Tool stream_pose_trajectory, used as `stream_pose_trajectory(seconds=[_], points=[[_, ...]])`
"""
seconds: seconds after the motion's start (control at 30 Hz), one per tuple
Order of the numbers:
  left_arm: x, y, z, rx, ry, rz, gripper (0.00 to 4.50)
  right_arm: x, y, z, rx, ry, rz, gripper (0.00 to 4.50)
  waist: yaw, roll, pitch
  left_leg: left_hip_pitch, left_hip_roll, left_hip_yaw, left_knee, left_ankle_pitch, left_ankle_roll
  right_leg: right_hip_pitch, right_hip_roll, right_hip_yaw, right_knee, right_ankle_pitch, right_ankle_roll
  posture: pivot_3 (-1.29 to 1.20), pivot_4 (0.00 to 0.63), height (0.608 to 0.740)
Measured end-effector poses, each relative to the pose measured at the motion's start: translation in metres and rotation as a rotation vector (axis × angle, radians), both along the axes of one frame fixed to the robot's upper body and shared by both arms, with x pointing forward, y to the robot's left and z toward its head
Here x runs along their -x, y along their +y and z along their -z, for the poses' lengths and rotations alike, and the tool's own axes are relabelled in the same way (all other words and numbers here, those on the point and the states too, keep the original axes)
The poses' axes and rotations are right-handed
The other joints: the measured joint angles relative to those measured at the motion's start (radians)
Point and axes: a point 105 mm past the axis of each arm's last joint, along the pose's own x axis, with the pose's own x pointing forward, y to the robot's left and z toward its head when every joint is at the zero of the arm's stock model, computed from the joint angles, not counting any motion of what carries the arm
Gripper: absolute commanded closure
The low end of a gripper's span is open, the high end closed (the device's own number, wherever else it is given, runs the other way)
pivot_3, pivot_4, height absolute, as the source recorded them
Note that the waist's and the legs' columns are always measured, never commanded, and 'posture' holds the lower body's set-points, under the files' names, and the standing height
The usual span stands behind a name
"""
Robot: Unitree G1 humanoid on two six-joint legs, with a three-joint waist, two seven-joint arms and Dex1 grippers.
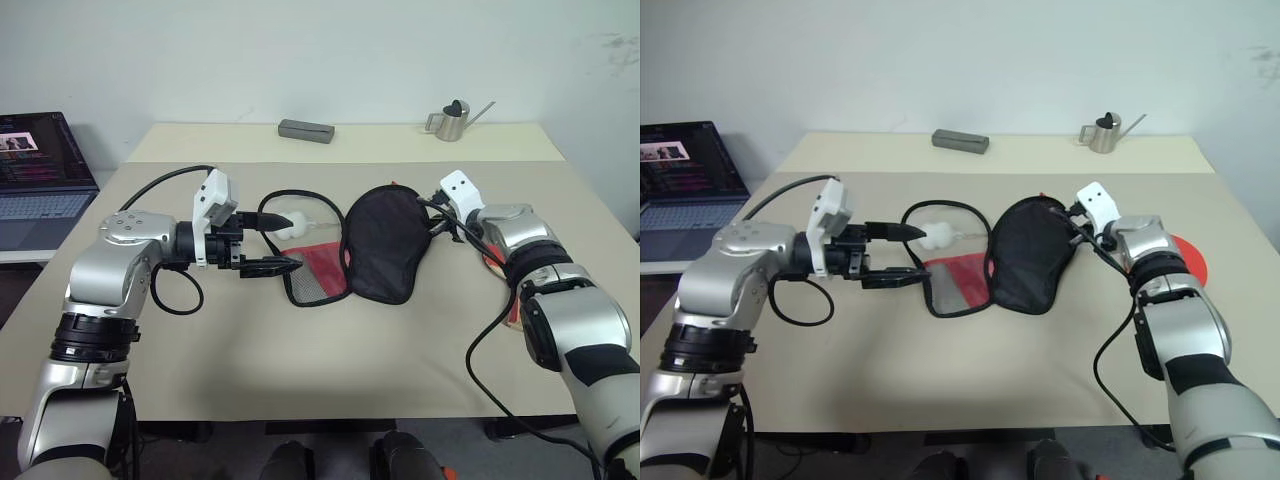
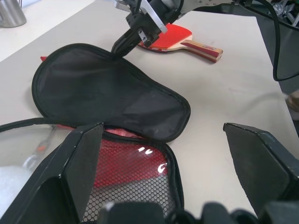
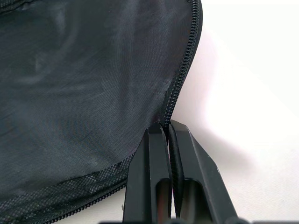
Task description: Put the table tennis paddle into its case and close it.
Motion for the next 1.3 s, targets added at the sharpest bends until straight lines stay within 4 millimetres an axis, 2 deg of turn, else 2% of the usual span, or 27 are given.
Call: stream_pose_trajectory(seconds=[0.33,0.6,0.7,0.9,1.07,1.17,1.3], points=[[-0.002,-0.001,0.000,0.003,-0.004,-0.012,0.00,-0.001,0.005,0.004,0.073,-0.016,-0.031,4.49,0.000,0.000,0.000,0.000,0.000,0.000,0.000,0.000,0.000,0.000,0.000,0.000,0.000,0.000,0.000,0.00,0.150,0.740],[-0.003,-0.004,-0.003,0.002,-0.016,-0.005,0.00,-0.007,0.008,-0.008,0.111,-0.073,-0.022,4.49,0.000,0.000,0.000,0.000,0.000,0.000,0.000,0.000,0.000,-0.001,0.000,0.000,0.000,0.000,0.000,0.00,0.150,0.740],[-0.003,-0.007,-0.002,0.001,-0.022,0.005,0.00,-0.008,0.008,-0.011,0.118,-0.091,-0.018,3.86,0.000,0.000,0.000,0.000,0.000,0.000,0.000,0.000,0.000,-0.001,0.000,0.000,0.000,0.000,0.000,0.00,0.150,0.740],[-0.004,-0.007,-0.002,0.002,-0.022,0.004,0.00,-0.010,0.005,-0.012,0.128,-0.113,0.007,1.89,0.000,0.000,0.000,-0.001,0.000,0.001,0.000,0.000,0.000,-0.002,0.000,0.001,0.001,0.000,0.000,0.00,0.150,0.740],[-0.004,-0.008,-0.001,0.008,-0.022,0.008,0.00,-0.013,0.002,-0.019,0.093,-0.147,0.044,1.89,0.000,0.000,0.000,-0.001,0.000,0.001,0.000,0.000,0.000,-0.002,0.000,0.001,0.001,0.000,0.000,0.00,0.150,0.740],[-0.004,-0.009,-0.001,0.008,-0.021,0.010,0.00,-0.014,0.002,-0.032,0.008,-0.172,0.060,1.27,0.000,0.000,0.000,-0.001,0.000,0.001,0.000,0.000,0.000,-0.003,0.000,0.001,0.001,0.000,0.000,0.00,0.150,0.740],[-0.005,-0.010,-0.002,0.014,-0.023,0.014,0.00,-0.013,-0.001,-0.054,-0.056,-0.197,0.035,0.04,0.000,0.000,0.000,-0.001,0.000,0.001,0.000,0.000,0.000,-0.003,0.000,0.001,0.001,0.000,0.000,0.00,0.150,0.740]])
